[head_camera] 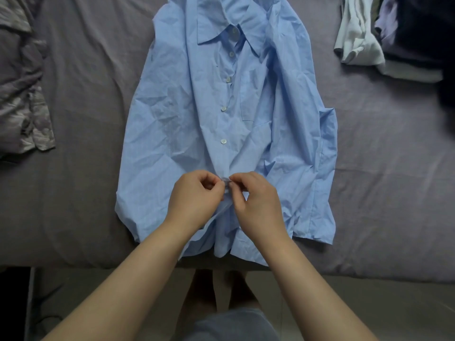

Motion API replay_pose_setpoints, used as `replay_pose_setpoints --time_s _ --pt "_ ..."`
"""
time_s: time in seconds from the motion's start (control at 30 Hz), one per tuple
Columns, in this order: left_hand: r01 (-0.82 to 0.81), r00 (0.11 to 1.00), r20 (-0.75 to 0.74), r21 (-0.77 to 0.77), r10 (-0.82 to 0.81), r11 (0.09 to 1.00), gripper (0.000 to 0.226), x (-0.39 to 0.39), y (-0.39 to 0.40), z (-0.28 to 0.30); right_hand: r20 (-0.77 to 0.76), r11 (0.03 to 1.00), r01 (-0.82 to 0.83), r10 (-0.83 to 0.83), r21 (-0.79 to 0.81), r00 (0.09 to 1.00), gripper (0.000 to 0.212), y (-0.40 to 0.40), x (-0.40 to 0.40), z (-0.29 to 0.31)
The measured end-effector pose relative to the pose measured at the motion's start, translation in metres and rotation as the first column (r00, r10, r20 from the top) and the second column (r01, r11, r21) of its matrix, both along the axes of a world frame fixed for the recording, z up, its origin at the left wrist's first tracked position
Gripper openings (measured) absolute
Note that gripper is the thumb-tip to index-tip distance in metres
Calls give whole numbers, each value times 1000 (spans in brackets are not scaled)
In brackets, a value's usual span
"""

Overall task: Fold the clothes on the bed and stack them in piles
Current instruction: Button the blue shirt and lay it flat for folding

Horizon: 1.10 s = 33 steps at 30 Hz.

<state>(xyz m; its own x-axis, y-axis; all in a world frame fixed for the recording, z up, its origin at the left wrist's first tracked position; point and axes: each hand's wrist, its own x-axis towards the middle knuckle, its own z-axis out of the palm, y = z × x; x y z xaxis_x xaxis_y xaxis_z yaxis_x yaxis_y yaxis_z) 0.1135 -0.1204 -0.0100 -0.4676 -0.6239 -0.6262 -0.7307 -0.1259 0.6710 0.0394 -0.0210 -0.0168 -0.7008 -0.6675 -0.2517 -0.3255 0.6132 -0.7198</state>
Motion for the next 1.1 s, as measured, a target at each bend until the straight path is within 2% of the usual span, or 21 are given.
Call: replay_pose_setpoints --time_s 0.1,0.2,0.27,0.33,0.37,0.47,0.53,0.63,0.73,0.8,0.87,0.93,1.03,1.1 --pt "-44 997 -57 -1 44 999 9 2 6 -2 -4 999 33 -33 10 999 12 -3 3 -1" --pt "-110 991 -87 -64 104 992 8 3 16 -5 78 983 182 -183 29 980 13 -7 9 -1" --pt "-125 991 -67 -144 116 982 8 4 23 -3 328 939 335 -343 81 880 13 -7 9 -4" --pt "-16 999 25 -314 25 949 12 6 28 -1 565 889 437 -433 138 703 12 -7 9 -4" --pt "63 996 81 -395 -33 916 14 6 30 0 581 883 449 -440 140 685 11 -5 10 -4" --pt "154 984 160 -514 -82 844 15 6 31 -1 377 933 357 -350 55 857 13 -2 16 0" --pt "166 984 154 -560 -95 812 14 6 32 -2 308 946 325 -306 -11 901 14 -2 19 2" --pt "175 985 106 -639 -139 749 14 8 31 -4 388 932 363 -326 -23 862 13 0 16 0" --pt "179 982 85 -681 -166 710 19 12 31 -6 607 904 428 -352 21 713 9 1 9 1" --pt "188 979 84 -718 -184 670 23 12 34 -9 688 888 459 -360 44 631 10 1 5 2" --pt "188 977 77 -760 -200 623 24 12 36 -12 680 894 446 -355 47 641 11 1 1 2" --pt "168 979 62 -785 -195 597 23 12 38 -14 645 911 412 -332 29 689 13 0 -1 3" --pt "143 983 43 -793 -180 592 23 8 39 -13 554 920 392 -337 21 761 14 -1 1 1" --pt "155 983 56 -772 -178 617 22 6 41 -12 521 906 424 -370 18 769 13 -2 4 0"
